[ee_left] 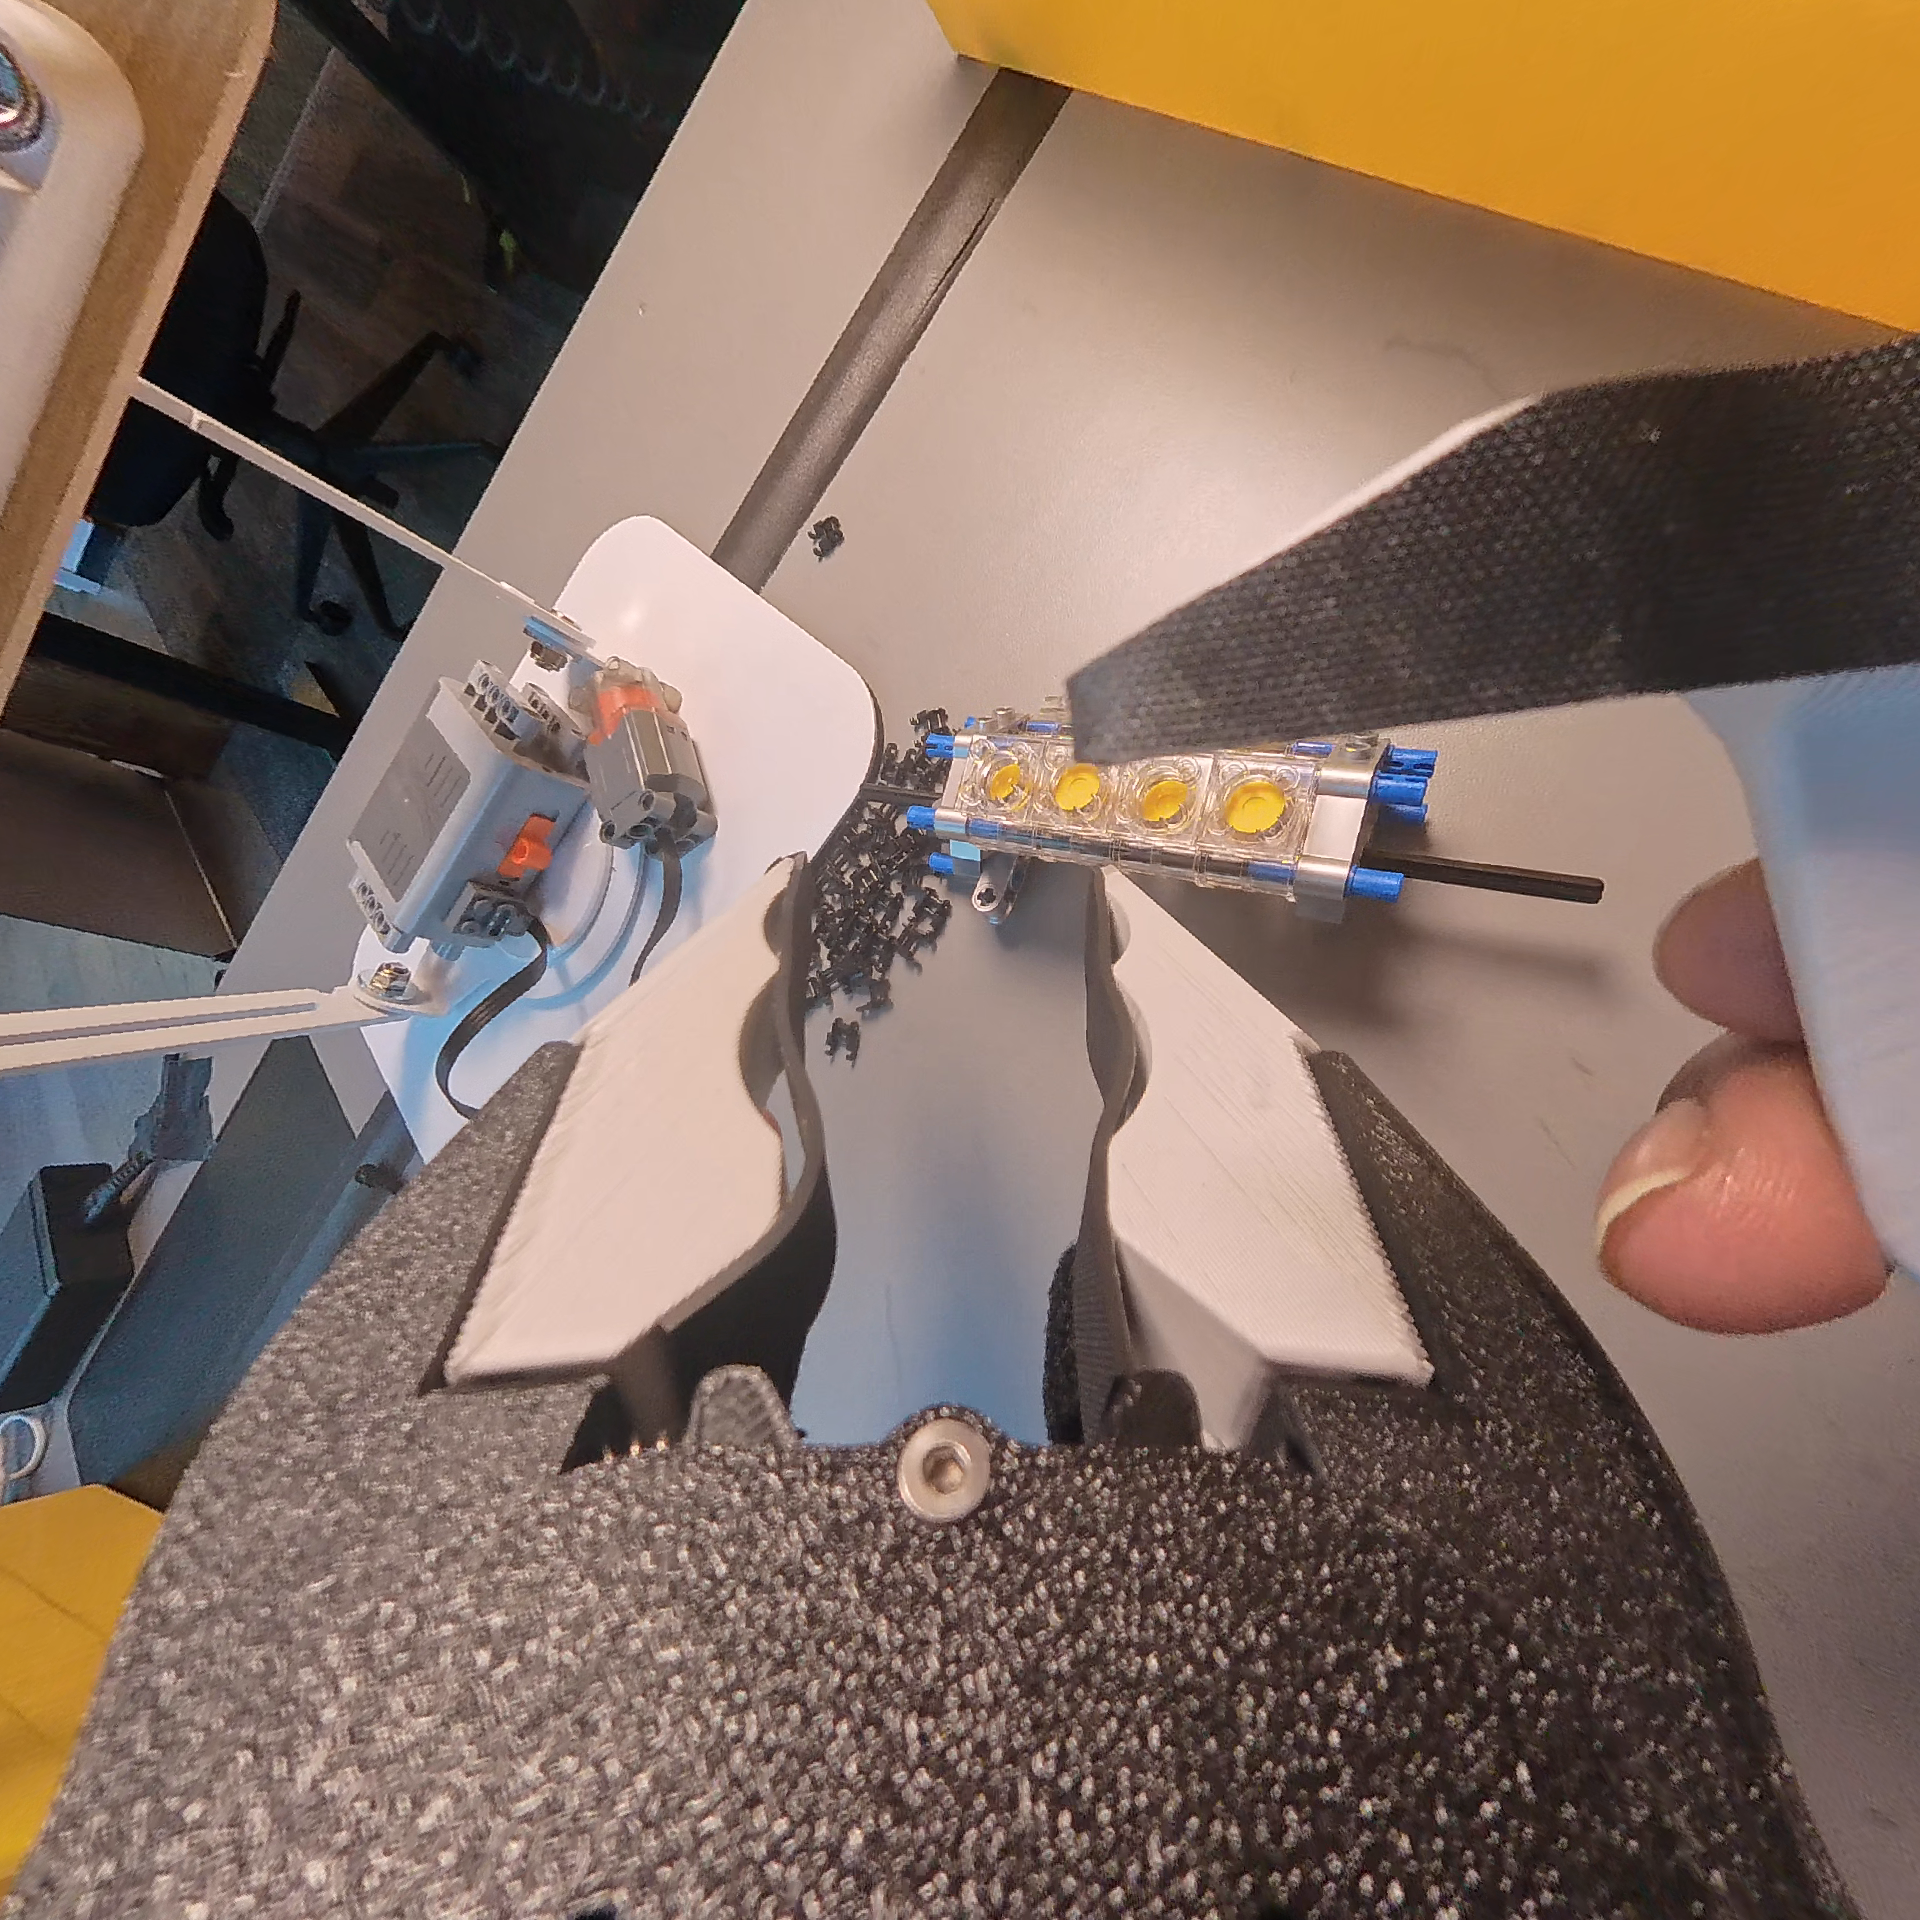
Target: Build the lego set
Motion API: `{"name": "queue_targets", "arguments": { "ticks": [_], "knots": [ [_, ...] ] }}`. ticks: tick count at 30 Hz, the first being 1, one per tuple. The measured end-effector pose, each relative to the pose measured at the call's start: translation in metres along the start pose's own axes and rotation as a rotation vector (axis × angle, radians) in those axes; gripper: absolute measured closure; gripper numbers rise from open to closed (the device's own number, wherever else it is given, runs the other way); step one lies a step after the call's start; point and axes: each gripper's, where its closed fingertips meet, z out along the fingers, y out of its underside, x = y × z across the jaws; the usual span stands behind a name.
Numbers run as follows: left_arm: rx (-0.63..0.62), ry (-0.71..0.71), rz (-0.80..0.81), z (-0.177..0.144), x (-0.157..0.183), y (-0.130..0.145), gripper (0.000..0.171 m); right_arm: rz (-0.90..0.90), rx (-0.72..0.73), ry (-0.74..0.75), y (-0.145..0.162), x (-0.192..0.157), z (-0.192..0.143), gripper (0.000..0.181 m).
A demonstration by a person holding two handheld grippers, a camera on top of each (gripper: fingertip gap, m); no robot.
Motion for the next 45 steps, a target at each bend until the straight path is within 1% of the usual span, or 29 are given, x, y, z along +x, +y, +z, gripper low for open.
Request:
{"name": "queue_targets", "arguments": {
  "ticks": [20, 26, 35, 45],
  "knots": [
    [-0.007, 0.0, 0.003, -0.001, 0.001, 0.002, 0.121, 0.027, 0.0, -0.021, 0.001, -0.002, -0.001, 0.079],
    [-0.004, -0.008, 0.0, -0.006, -0.002, 0.002, 0.121, 0.022, -0.021, -0.059, 0.005, -0.008, -0.001, 0.088],
    [0.012, -0.024, -0.009, -0.029, -0.007, 0.0, 0.121, 0.022, -0.053, -0.153, 0.01, -0.017, -0.005, 0.105],
    [0.017, -0.031, -0.015, -0.042, -0.01, 0.001, 0.121, 0.028, -0.088, -0.245, 0.017, -0.028, -0.007, 0.117]
  ]
}}
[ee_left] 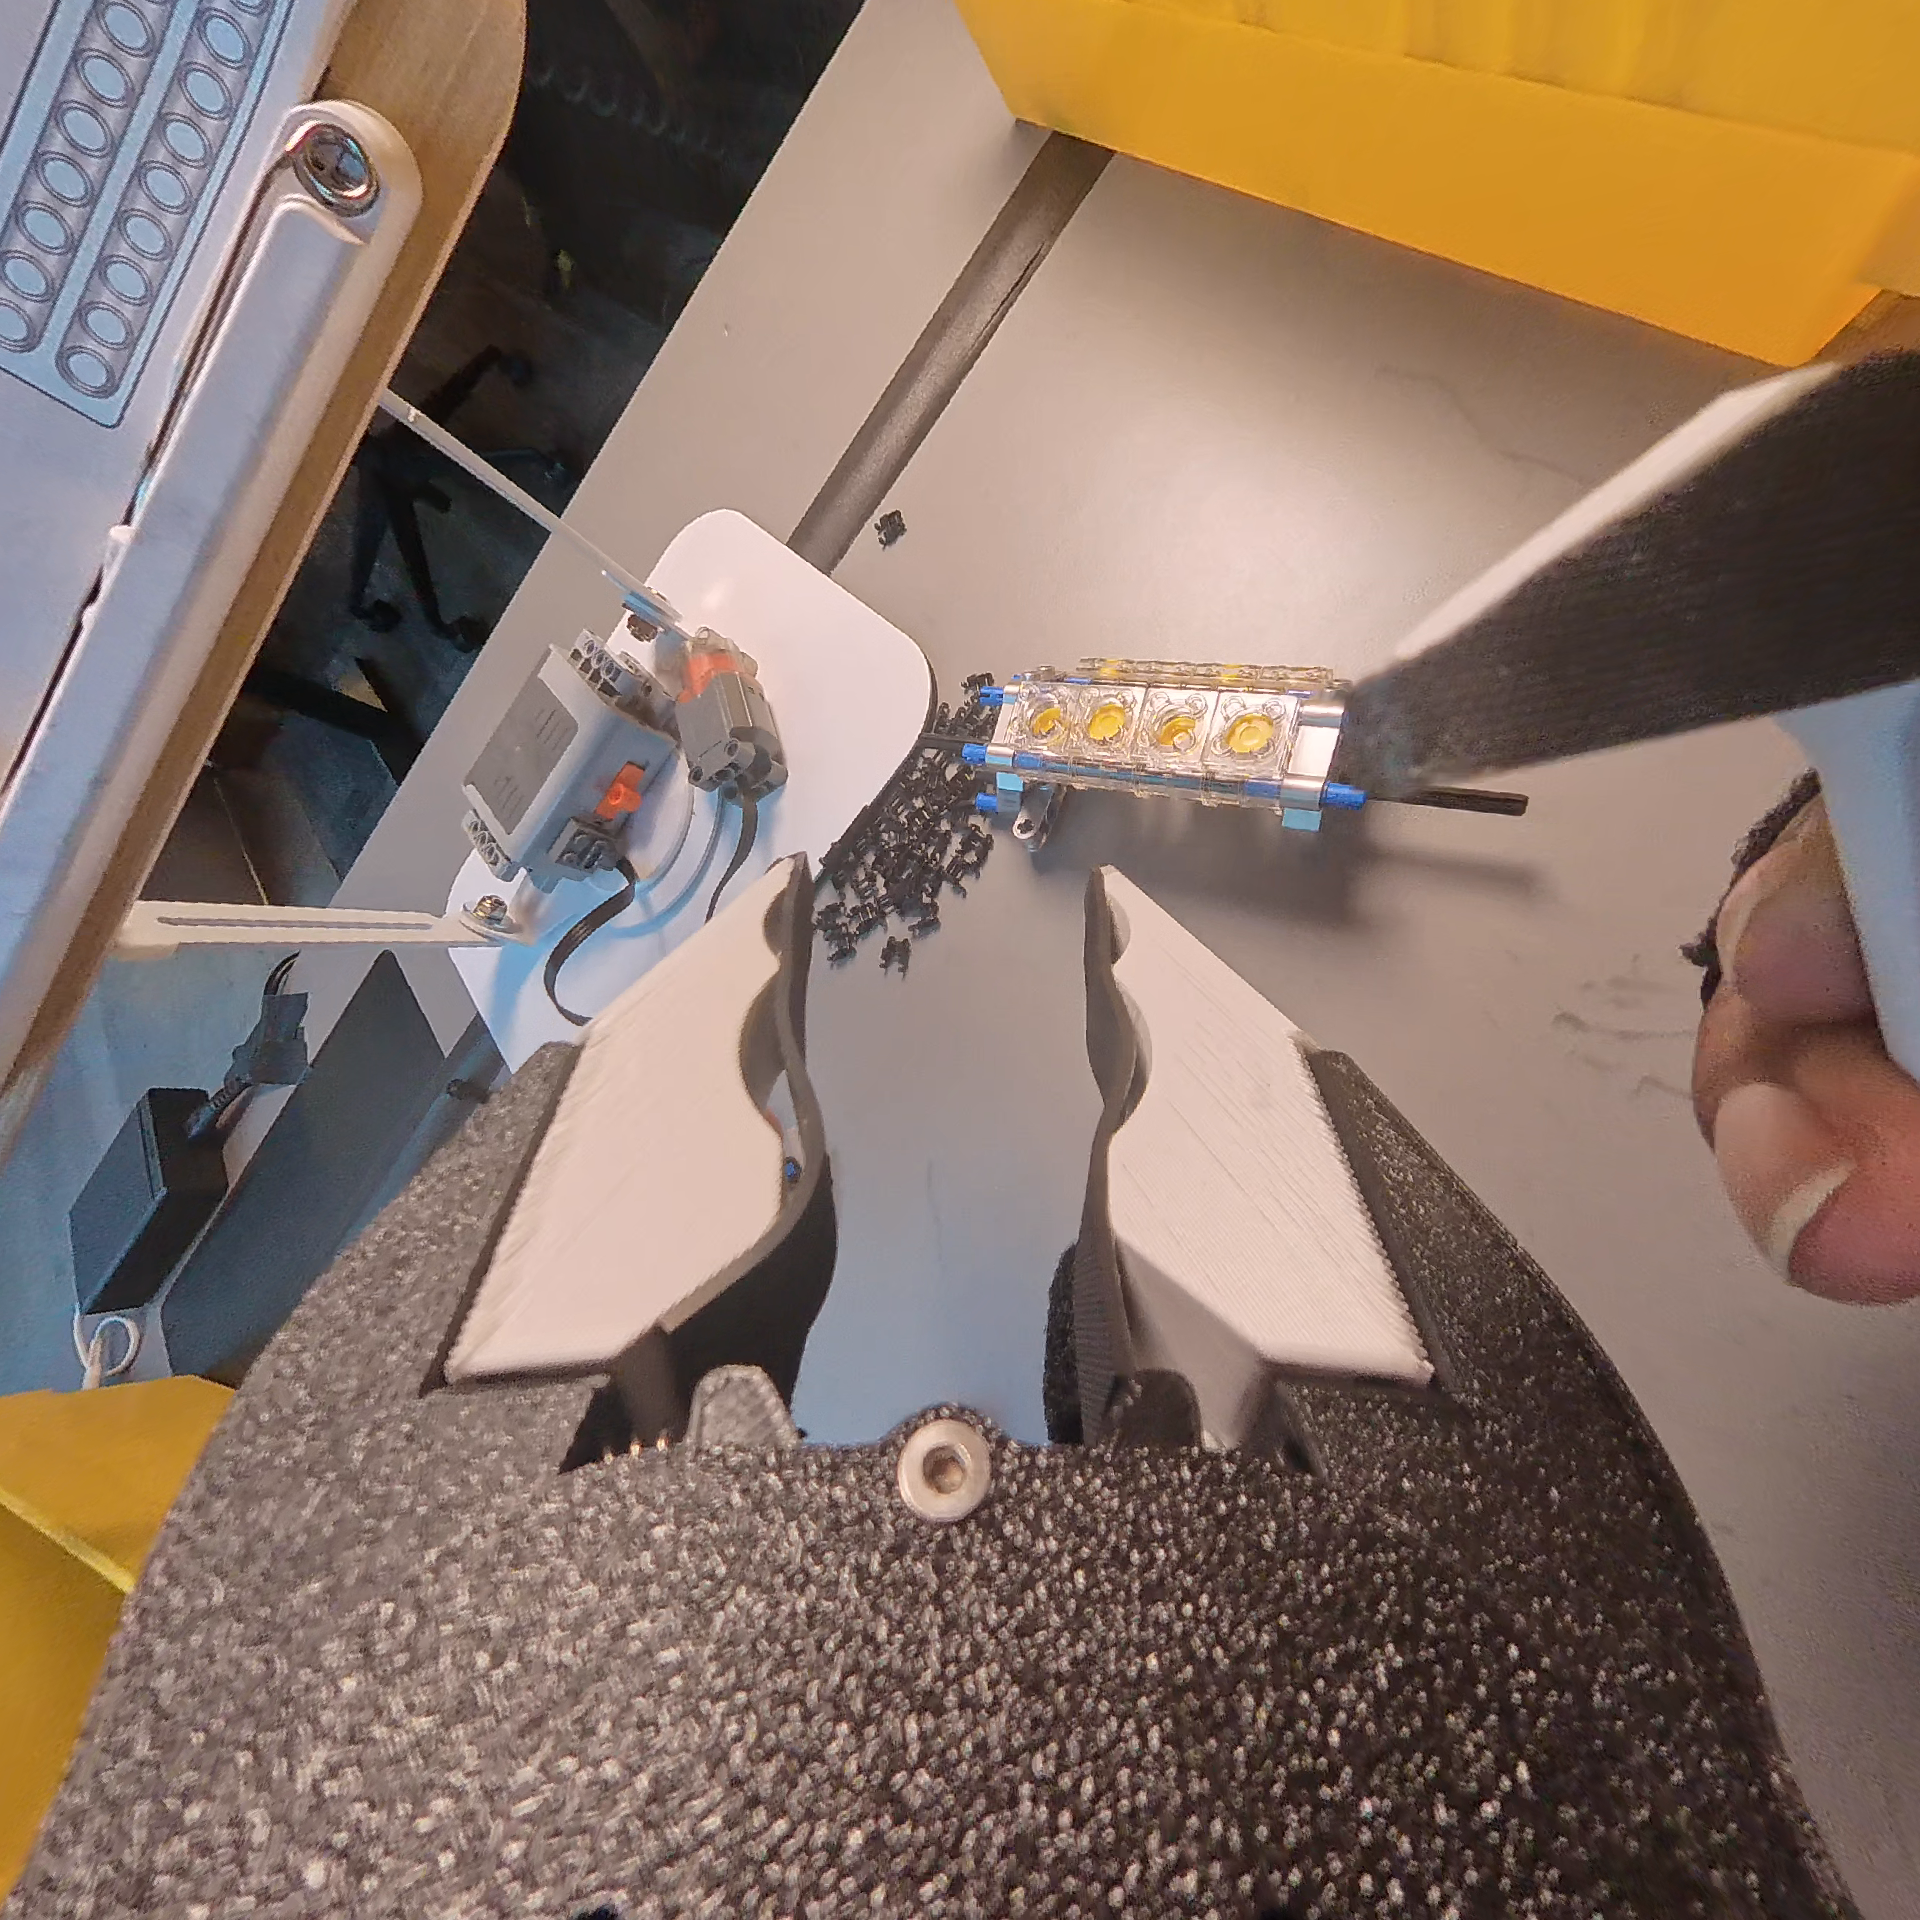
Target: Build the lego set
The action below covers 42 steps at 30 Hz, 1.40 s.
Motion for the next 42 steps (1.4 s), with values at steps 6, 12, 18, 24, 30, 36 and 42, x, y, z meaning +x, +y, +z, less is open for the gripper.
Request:
{"name": "queue_targets", "arguments": {
  "ticks": [6, 12, 18, 24, 30, 36, 42],
  "knots": [
    [0.0, 0.0, -0.001, -0.001, -0.001, 0.001, 0.121, 0.007, -0.017, -0.034, 0.004, -0.004, 0.001, 0.121],
    [0.004, 0.009, -0.008, -0.004, -0.001, 0.005, 0.121, -0.002, -0.025, -0.002, 0.005, 0.001, 0.001, 0.116],
    [0.074, 0.086, -0.061, -0.022, -0.004, 0.041, 0.123, -0.142, -0.18, 0.135, 0.027, 0.007, 0.007, 0.117],
    [0.213, 0.115, -0.198, -0.073, -0.025, 0.106, 0.128, -0.234, -0.493, 0.366, 0.07, 0.042, -0.005, 0.131],
    [0.316, 0.385, -0.239, -0.105, 0.007, 0.146, 0.135, -0.506, -0.845, 0.537, 0.116, 0.071, -0.026, 0.134],
    [0.409, 0.611, -0.1, -0.141, 0.039, 0.139, 0.143, -0.642, -1.081, 0.48, 0.151, 0.057, -0.039, 0.143],
    [0.268, 0.745, 0.024, -0.147, 0.065, 0.17, 0.141, -0.902, -1.423, 0.417, 0.195, 0.063, -0.067, 0.151]
  ]
}}
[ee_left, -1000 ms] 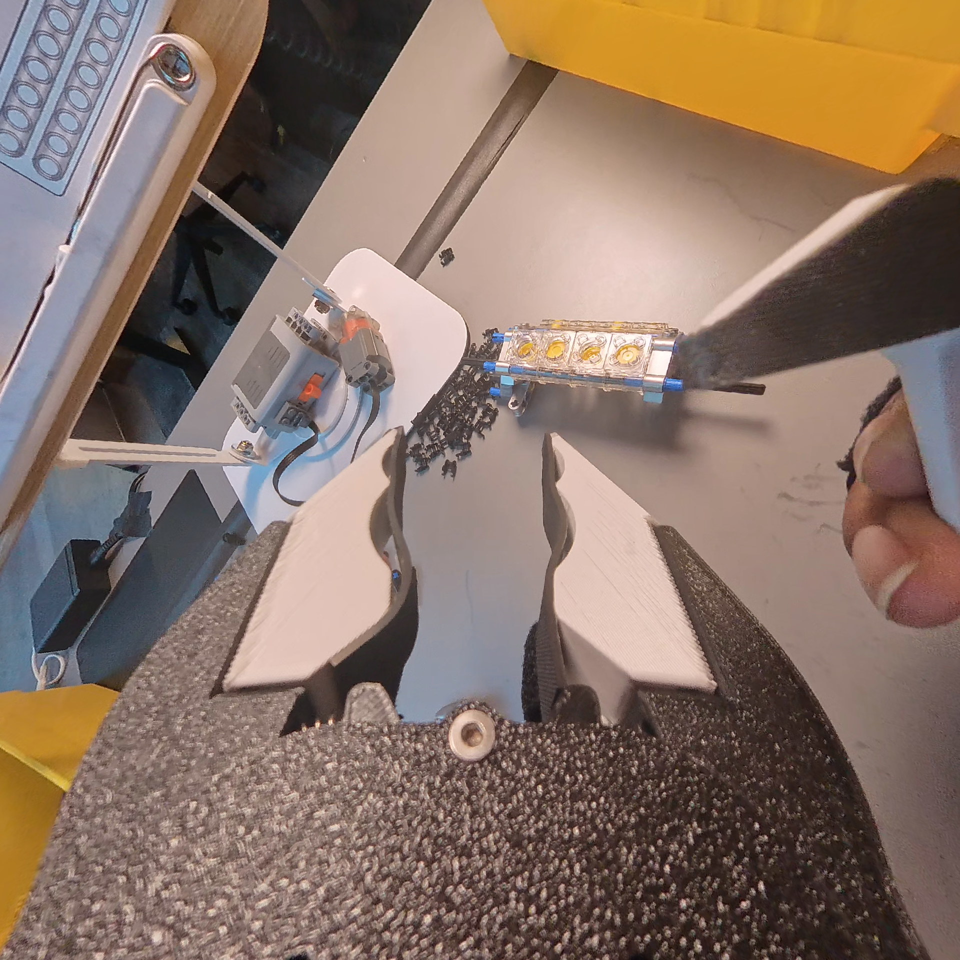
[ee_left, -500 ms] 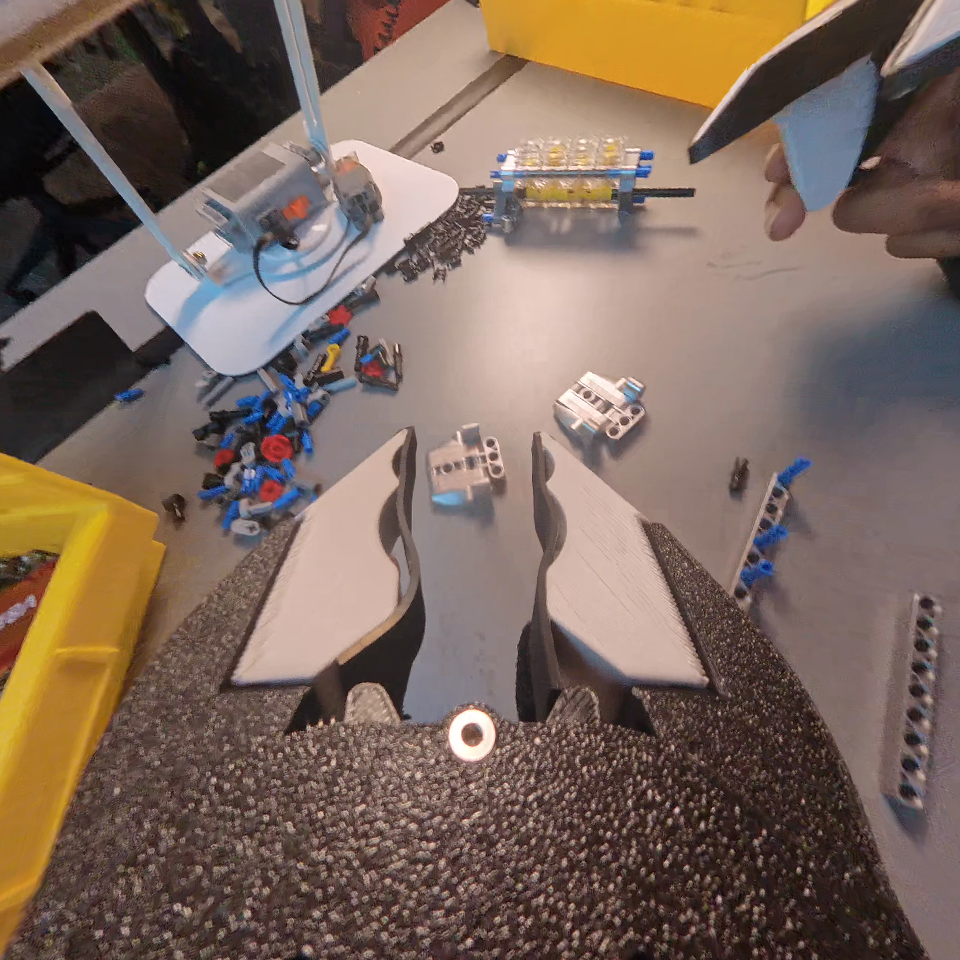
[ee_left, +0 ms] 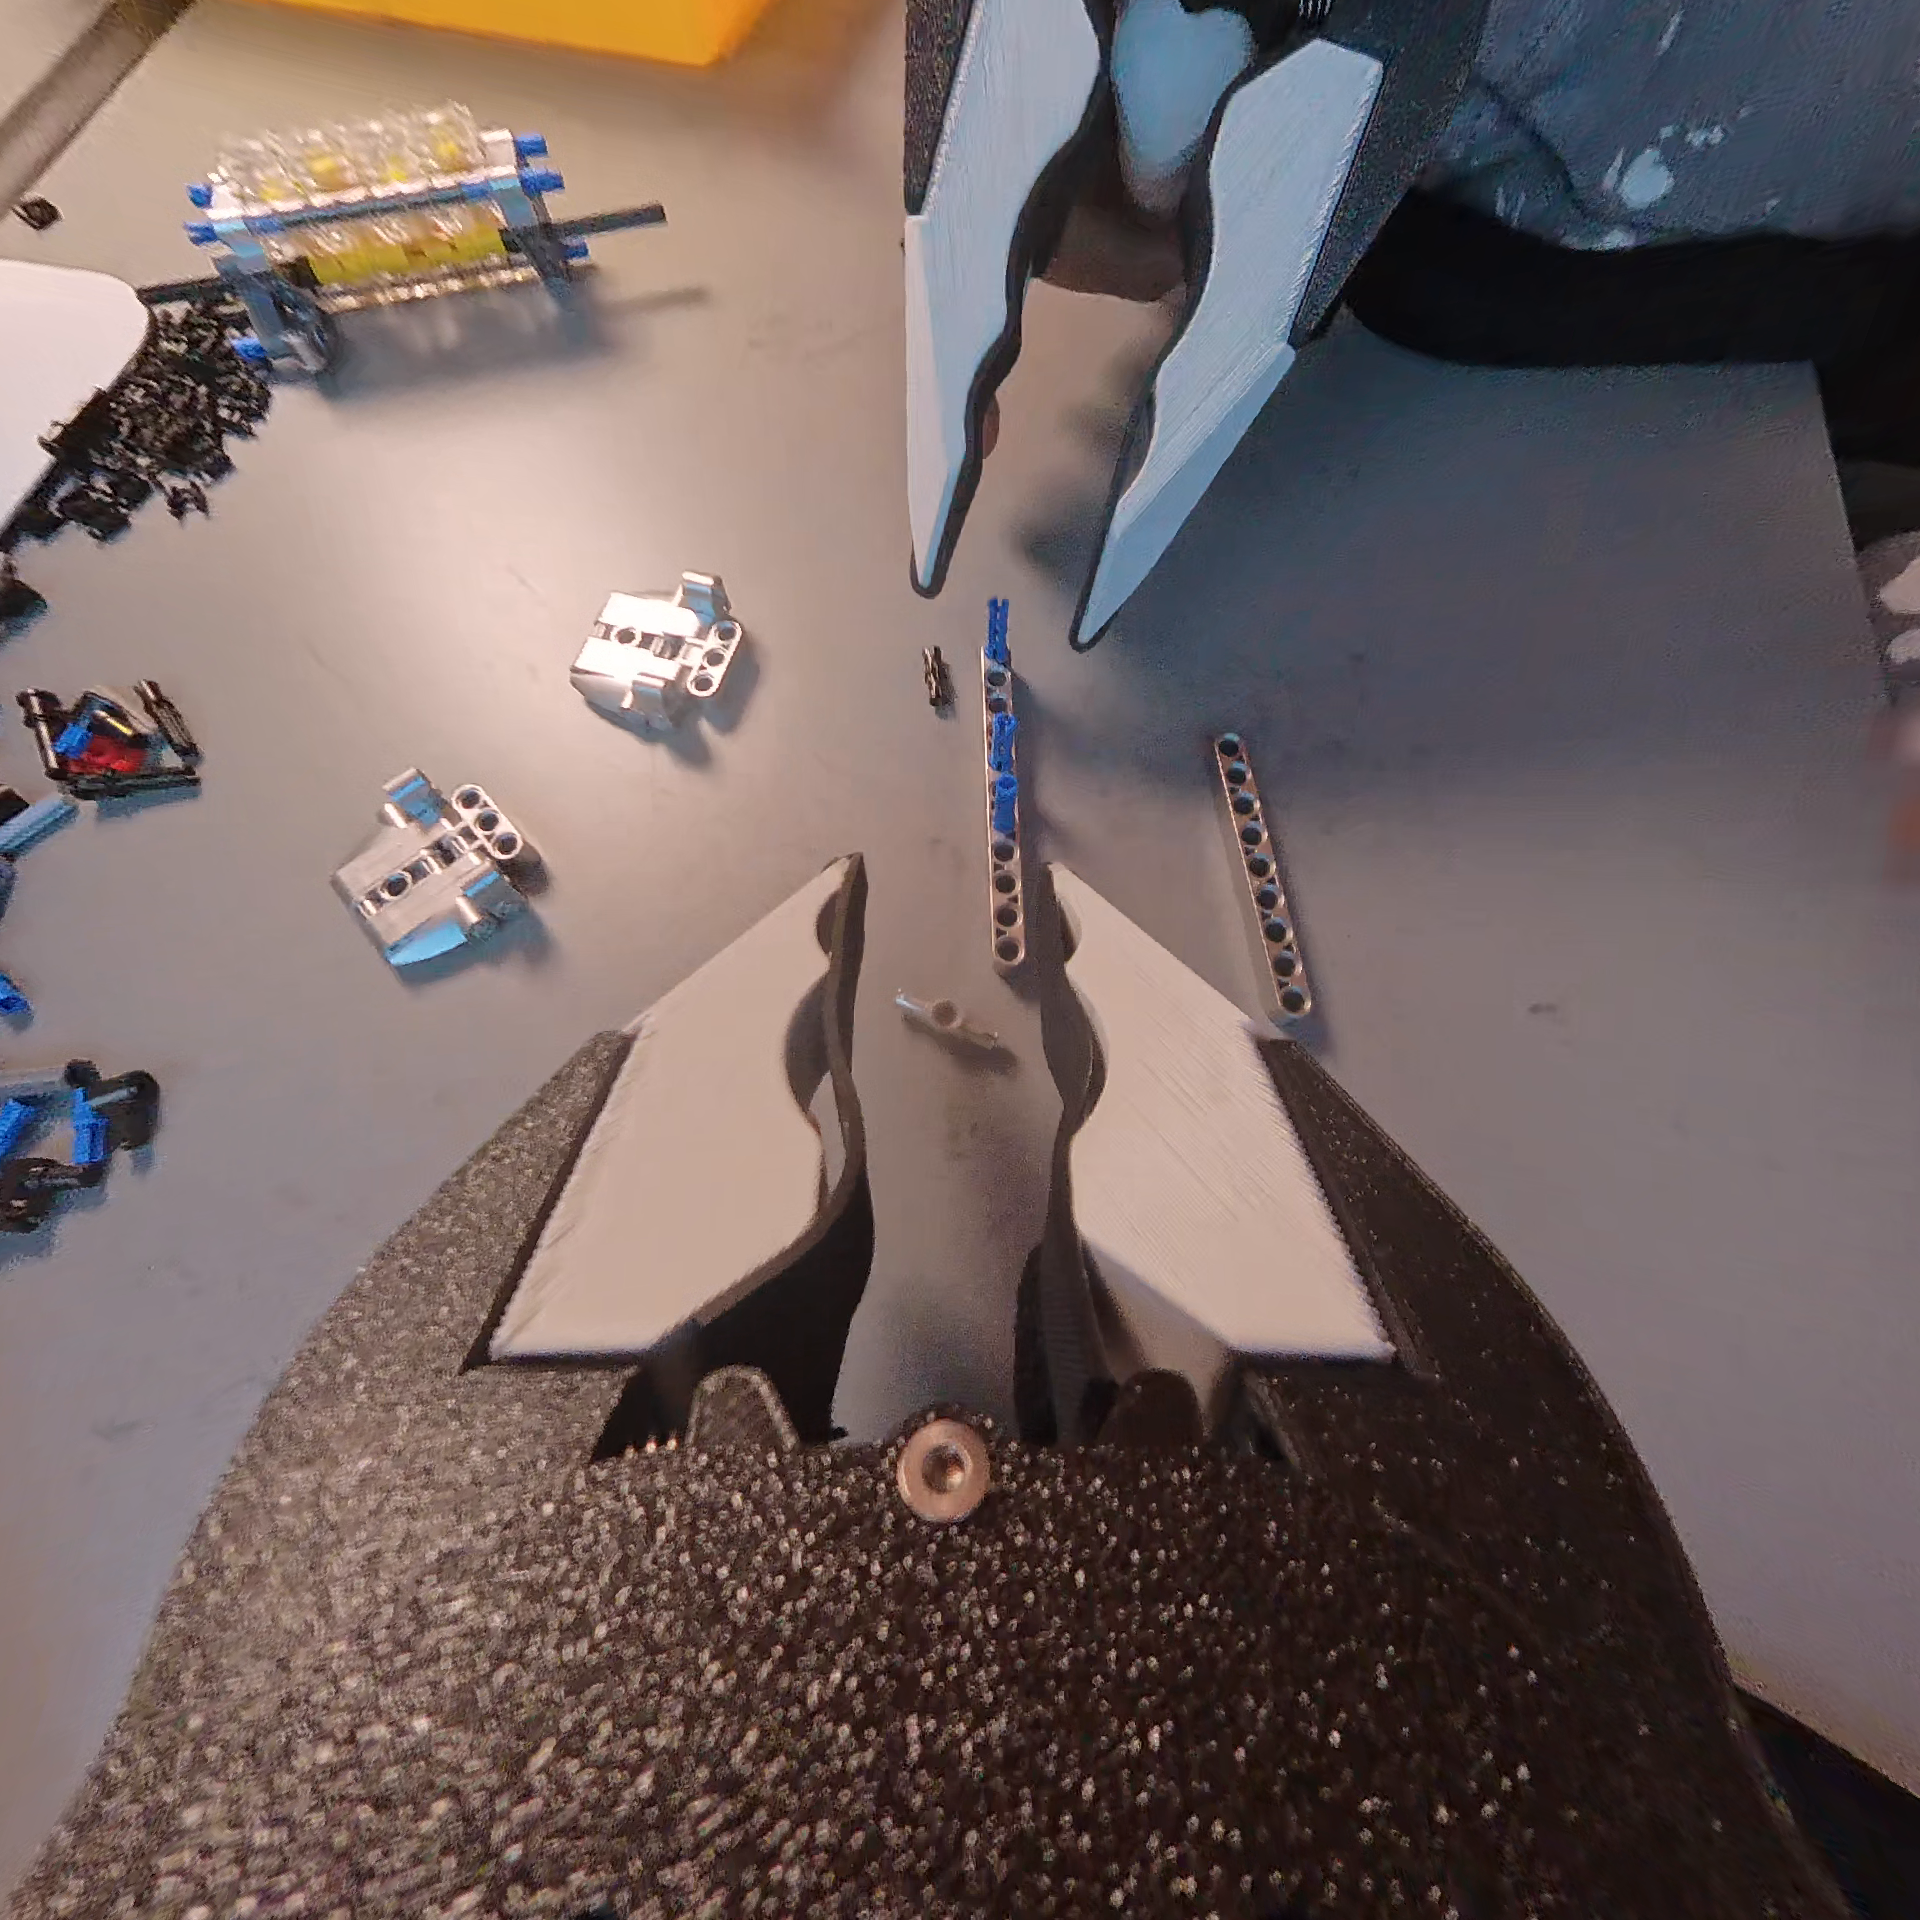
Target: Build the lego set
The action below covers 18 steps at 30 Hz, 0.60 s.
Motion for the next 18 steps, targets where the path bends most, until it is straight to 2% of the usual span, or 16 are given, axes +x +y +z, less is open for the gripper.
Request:
{"name": "queue_targets", "arguments": {
  "ticks": [5, 10, 13, 18],
  "knots": [
    [-0.076, 0.037, 0.025, 0.01, 0.01, 0.013, 0.146, -0.042, -0.036, -0.013, 0.005, -0.006, 0.012, 0.163],
    [-0.129, -0.011, 0.051, 0.024, 0.006, 0.02, 0.158, -0.05, -0.053, -0.004, 0.009, -0.006, 0.014, 0.175],
    [-0.132, -0.031, 0.044, 0.026, 0.002, 0.019, 0.164, -0.03, -0.053, -0.014, 0.01, -0.006, 0.013, 0.175],
    [-0.095, 0.065, -0.188, 0.027, 0.005, 0.012, 0.166, 0.023, -0.008, -0.014, 0.006, 0.001, 0.006, 0.178]
  ]
}}
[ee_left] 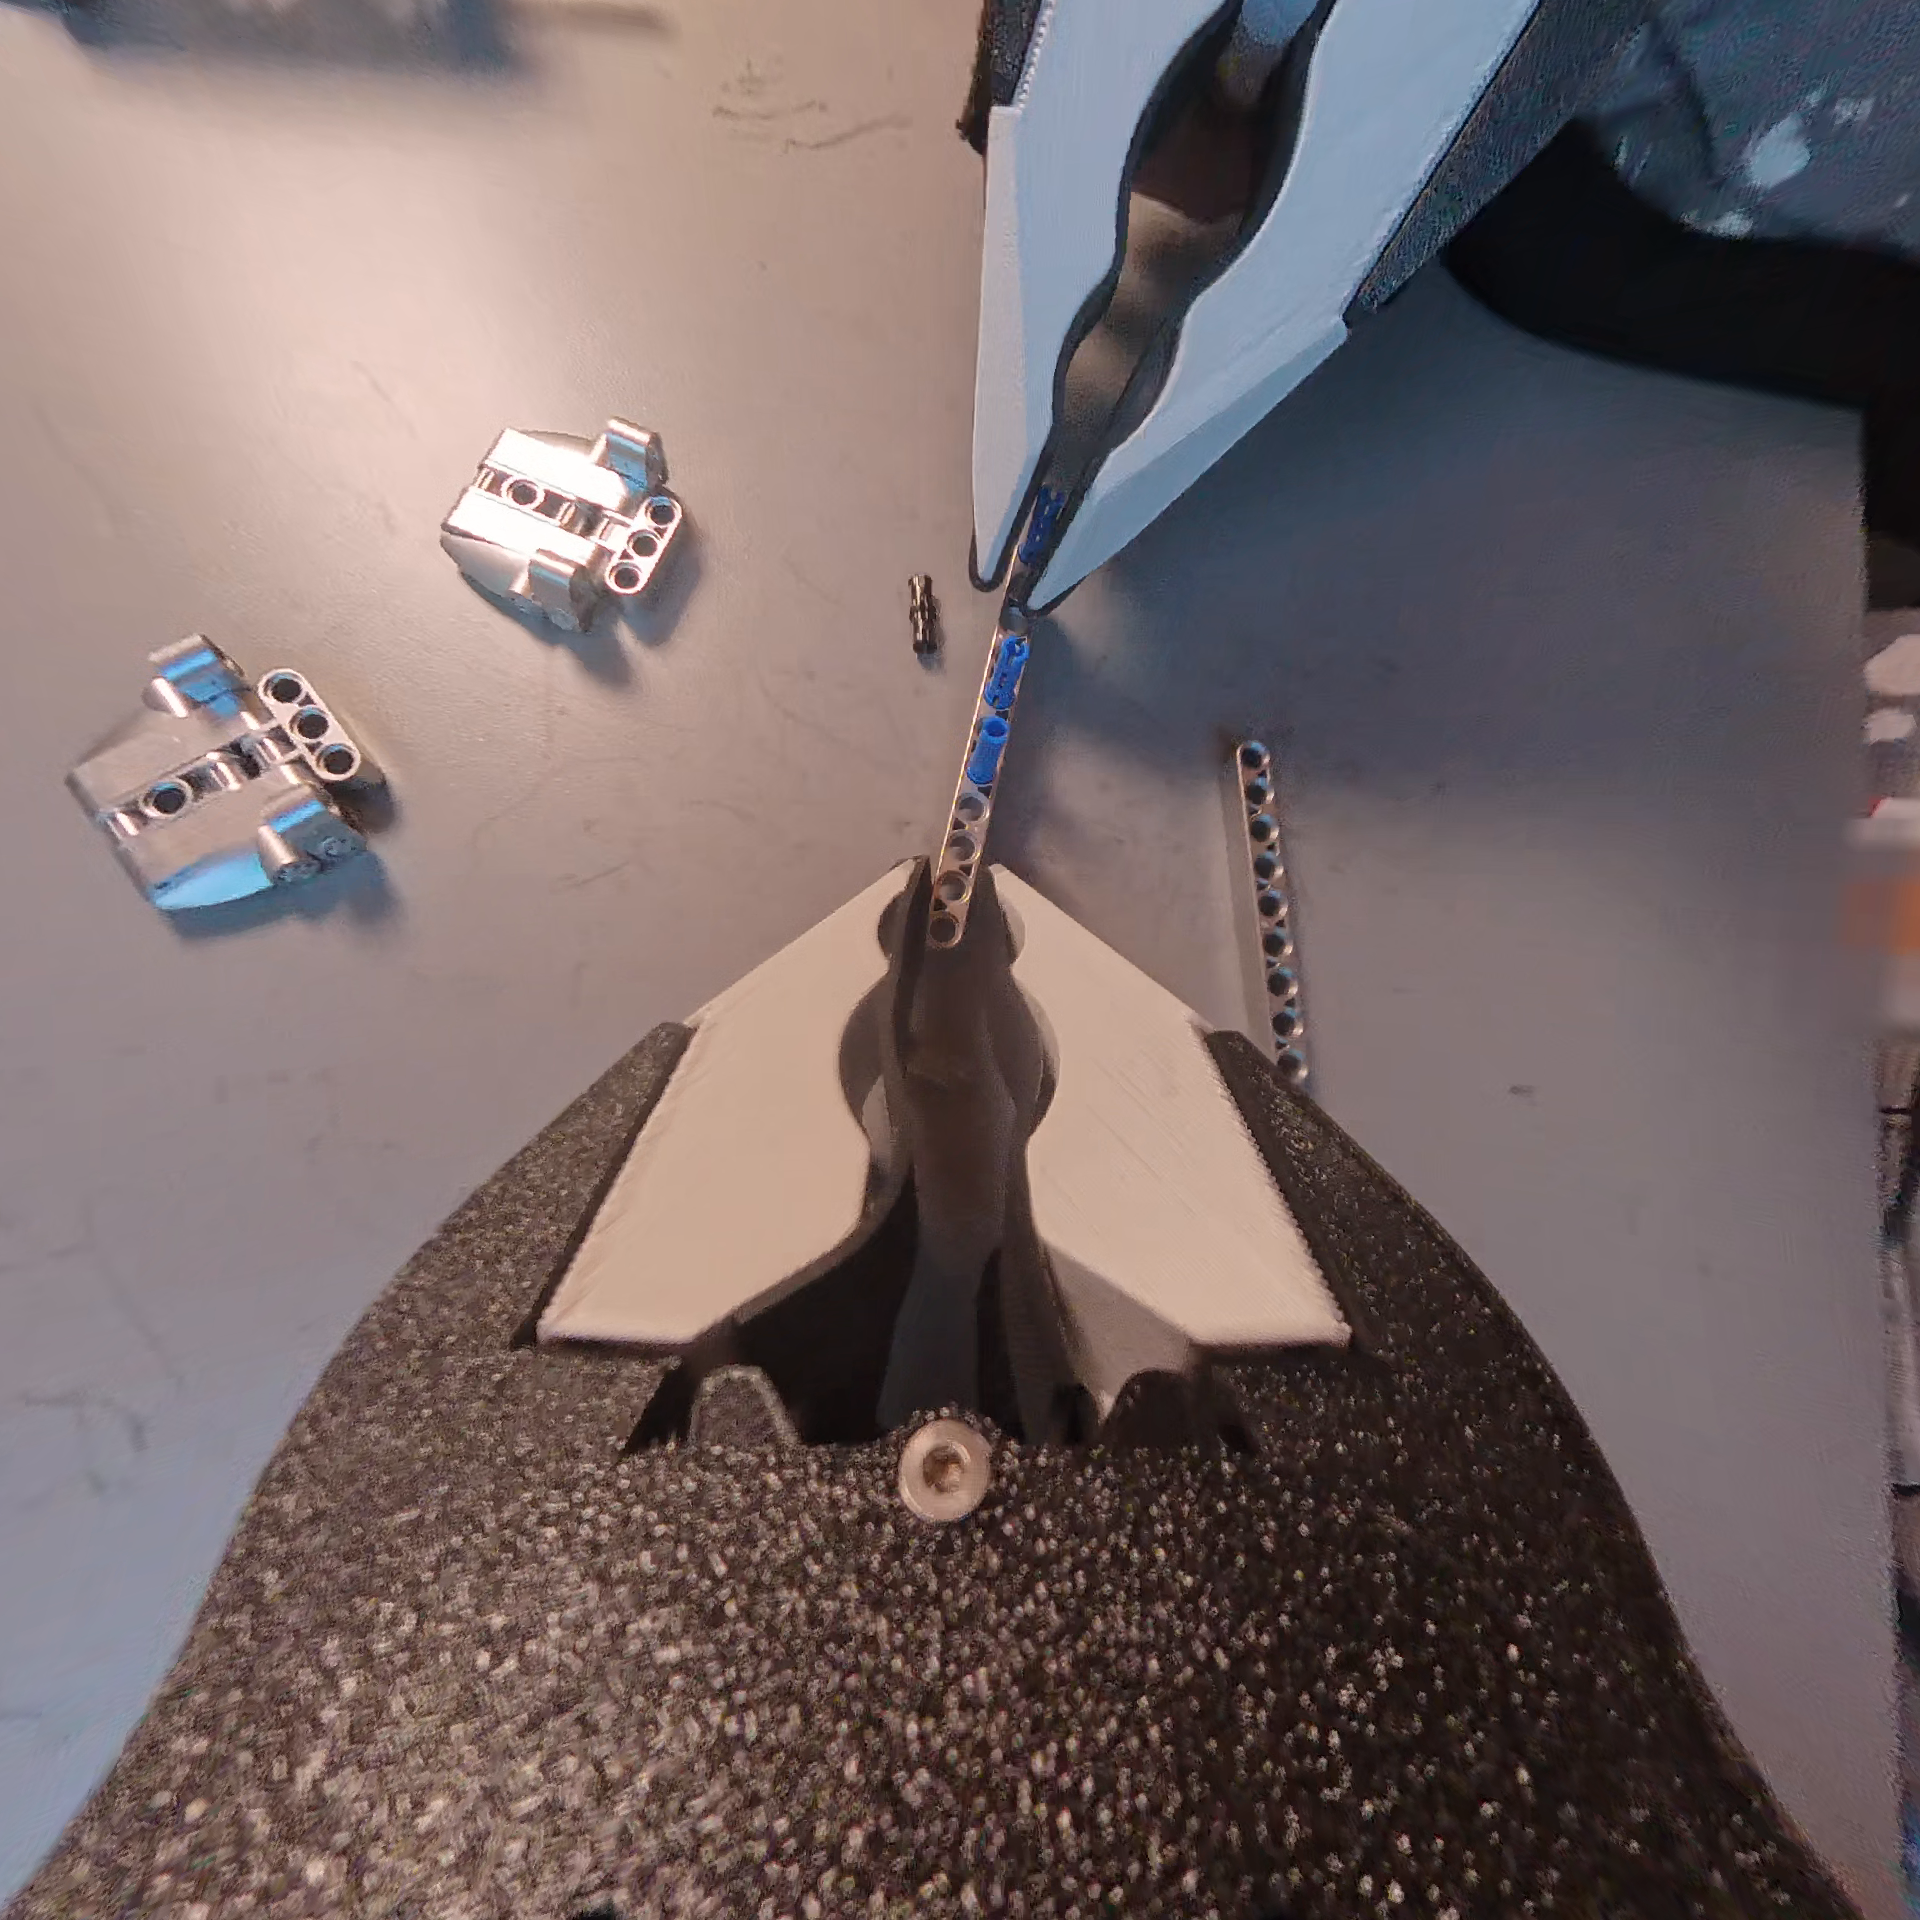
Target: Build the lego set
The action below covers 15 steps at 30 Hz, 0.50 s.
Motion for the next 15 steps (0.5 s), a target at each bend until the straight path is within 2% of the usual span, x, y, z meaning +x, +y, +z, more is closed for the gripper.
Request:
{"name": "queue_targets", "arguments": {
  "ticks": [1, 3, 5, 9, 11, 13, 15],
  "knots": [
    [0.025, 0.034, -0.052, -0.002, 0.002, -0.004, 0.166, -0.01, 0.025, 0.014, -0.003, 0.002, -0.003, 0.169],
    [0.082, 0.094, -0.146, -0.008, 0.004, -0.012, 0.167, -0.06, 0.098, 0.036, -0.016, 0.002, -0.01, 0.137],
    [0.11, 0.139, -0.223, -0.012, 0.004, -0.015, 0.167, -0.171, 0.161, 0.108, -0.033, 0.002, -0.016, 0.124],
    [0.121, 0.215, -0.315, -0.014, 0.008, -0.015, 0.167, -0.401, 0.115, 0.264, -0.044, 0.001, -0.008, 0.126],
    [0.106, 0.241, -0.339, -0.012, 0.012, -0.014, 0.167, -0.508, 0.074, 0.311, -0.042, 0.0, -0.001, 0.136],
    [0.079, 0.259, -0.358, -0.008, 0.015, -0.01, 0.167, -0.583, 0.032, 0.329, -0.038, -0.002, 0.006, 0.146],
    [0.057, 0.253, -0.368, -0.005, 0.016, -0.007, 0.167, -0.627, -0.015, 0.315, -0.033, -0.005, 0.013, 0.146]
  ]
}}
